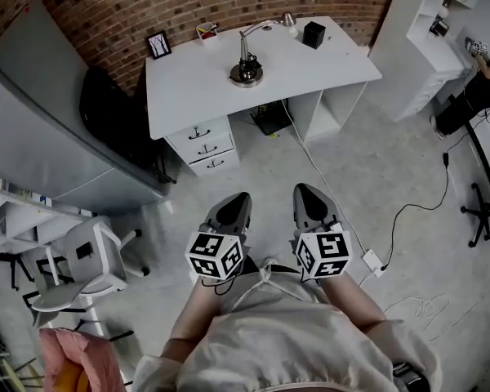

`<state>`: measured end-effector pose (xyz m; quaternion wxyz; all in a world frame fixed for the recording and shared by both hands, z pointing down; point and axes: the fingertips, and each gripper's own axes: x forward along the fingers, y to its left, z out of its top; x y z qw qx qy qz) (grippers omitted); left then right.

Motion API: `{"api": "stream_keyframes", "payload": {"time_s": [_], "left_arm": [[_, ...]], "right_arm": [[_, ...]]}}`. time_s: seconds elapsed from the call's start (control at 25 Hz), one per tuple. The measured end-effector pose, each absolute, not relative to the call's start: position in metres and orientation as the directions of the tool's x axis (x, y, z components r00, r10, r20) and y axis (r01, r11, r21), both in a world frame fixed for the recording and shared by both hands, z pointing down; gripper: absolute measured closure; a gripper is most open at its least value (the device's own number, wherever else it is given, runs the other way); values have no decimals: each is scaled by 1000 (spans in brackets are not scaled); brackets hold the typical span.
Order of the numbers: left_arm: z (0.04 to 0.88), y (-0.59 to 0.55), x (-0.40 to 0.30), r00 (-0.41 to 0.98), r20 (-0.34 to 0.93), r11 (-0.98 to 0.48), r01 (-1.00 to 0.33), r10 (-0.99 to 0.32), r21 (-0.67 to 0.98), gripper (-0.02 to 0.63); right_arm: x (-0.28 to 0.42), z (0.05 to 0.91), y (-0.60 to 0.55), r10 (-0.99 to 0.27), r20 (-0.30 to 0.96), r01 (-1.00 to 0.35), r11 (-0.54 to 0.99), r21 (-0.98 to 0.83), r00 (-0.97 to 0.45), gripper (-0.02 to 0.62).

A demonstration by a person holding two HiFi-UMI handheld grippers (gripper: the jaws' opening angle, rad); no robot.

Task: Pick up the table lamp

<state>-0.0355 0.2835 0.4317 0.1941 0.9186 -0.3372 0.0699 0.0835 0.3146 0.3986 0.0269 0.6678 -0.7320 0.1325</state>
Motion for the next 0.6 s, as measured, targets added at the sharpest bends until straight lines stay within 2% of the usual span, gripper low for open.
{"api": "stream_keyframes", "payload": {"time_s": [0.6], "left_arm": [[454, 164, 0, 765, 275, -691, -644, -582, 328, 586]], "right_arm": [[125, 421, 215, -964, 253, -989, 40, -143, -76, 566]]}}
